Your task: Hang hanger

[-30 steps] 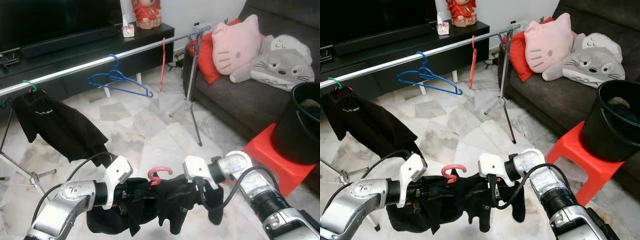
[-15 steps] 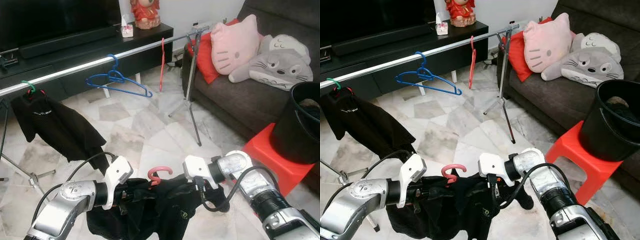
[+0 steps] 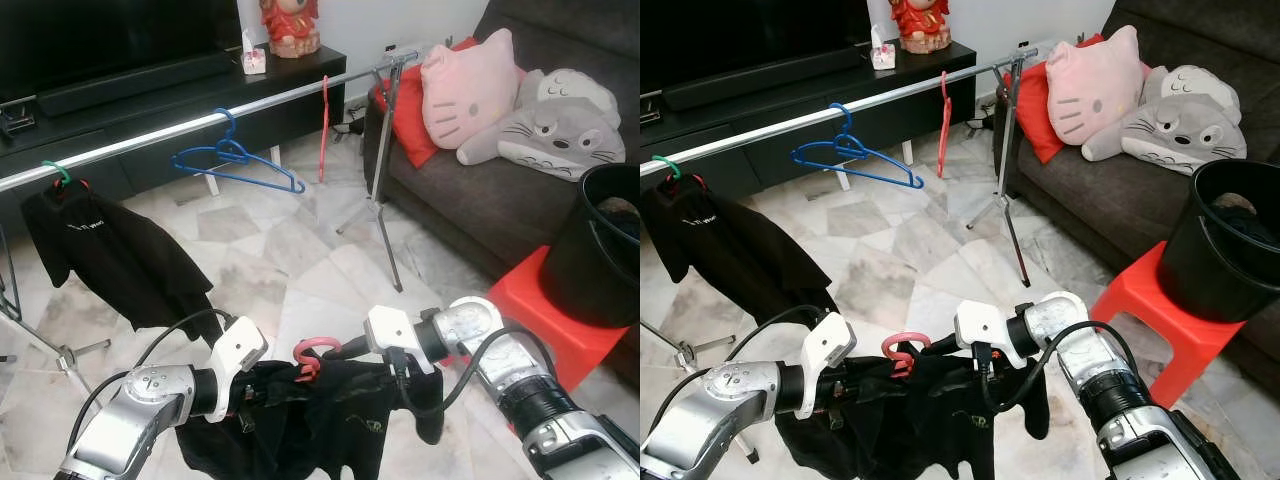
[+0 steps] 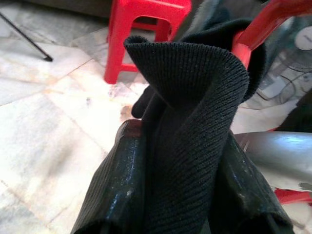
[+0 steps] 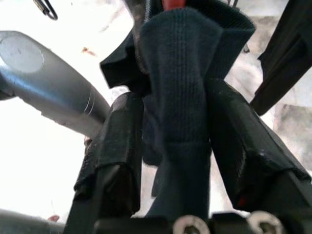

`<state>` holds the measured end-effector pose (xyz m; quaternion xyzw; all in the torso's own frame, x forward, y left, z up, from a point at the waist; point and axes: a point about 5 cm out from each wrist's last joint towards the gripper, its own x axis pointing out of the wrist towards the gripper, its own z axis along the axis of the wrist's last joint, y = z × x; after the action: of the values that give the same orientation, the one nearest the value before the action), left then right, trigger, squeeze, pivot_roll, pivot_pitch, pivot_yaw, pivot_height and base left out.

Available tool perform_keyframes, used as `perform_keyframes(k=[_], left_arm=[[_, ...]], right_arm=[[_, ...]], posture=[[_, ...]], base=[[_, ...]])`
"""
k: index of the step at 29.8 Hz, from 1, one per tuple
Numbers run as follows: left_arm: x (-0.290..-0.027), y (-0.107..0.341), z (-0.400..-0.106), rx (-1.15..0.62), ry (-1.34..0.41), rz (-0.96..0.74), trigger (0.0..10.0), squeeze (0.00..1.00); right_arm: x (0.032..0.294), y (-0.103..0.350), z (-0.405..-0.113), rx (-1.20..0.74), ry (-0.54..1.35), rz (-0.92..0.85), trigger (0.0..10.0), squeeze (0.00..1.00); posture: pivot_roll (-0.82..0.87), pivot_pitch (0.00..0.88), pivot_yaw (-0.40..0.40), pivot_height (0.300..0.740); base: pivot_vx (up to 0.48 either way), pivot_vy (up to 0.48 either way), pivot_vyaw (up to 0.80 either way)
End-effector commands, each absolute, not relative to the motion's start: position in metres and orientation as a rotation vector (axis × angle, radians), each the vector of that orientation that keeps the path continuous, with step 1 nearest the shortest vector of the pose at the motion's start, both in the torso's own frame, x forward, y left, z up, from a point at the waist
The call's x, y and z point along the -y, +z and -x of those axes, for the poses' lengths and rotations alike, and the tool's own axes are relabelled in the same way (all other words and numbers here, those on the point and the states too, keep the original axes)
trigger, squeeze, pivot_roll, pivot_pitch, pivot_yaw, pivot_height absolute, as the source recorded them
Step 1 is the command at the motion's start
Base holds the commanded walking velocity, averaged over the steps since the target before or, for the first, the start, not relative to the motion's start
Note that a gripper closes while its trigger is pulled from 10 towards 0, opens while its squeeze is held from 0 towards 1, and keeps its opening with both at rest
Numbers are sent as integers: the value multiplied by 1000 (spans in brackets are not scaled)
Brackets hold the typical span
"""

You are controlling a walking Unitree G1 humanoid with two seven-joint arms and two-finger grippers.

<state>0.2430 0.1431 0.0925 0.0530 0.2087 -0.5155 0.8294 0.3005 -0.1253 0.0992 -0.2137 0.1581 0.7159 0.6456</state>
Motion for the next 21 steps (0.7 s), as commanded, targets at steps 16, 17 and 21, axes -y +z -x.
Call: perform_keyframes(k=[16, 17, 21], left_arm=[[-156, 82, -251, -418, -977, -168, 0, 0], [-156, 82, -251, -418, -977, -168, 0, 0], [-161, 77, -255, -406, -903, -182, 0, 0]], right_arm=[[134, 95, -308, -398, 1550, 629, 10000, 1000], [134, 95, -308, -398, 1550, 629, 10000, 1000], [136, 93, -310, -388, 1509, 626, 10000, 1000]], posture=[[-63, 13, 43, 740], [-63, 13, 43, 740], [-60, 10, 41, 740]], base=[[0, 0, 0], [0, 0, 0], [0, 0, 0]])
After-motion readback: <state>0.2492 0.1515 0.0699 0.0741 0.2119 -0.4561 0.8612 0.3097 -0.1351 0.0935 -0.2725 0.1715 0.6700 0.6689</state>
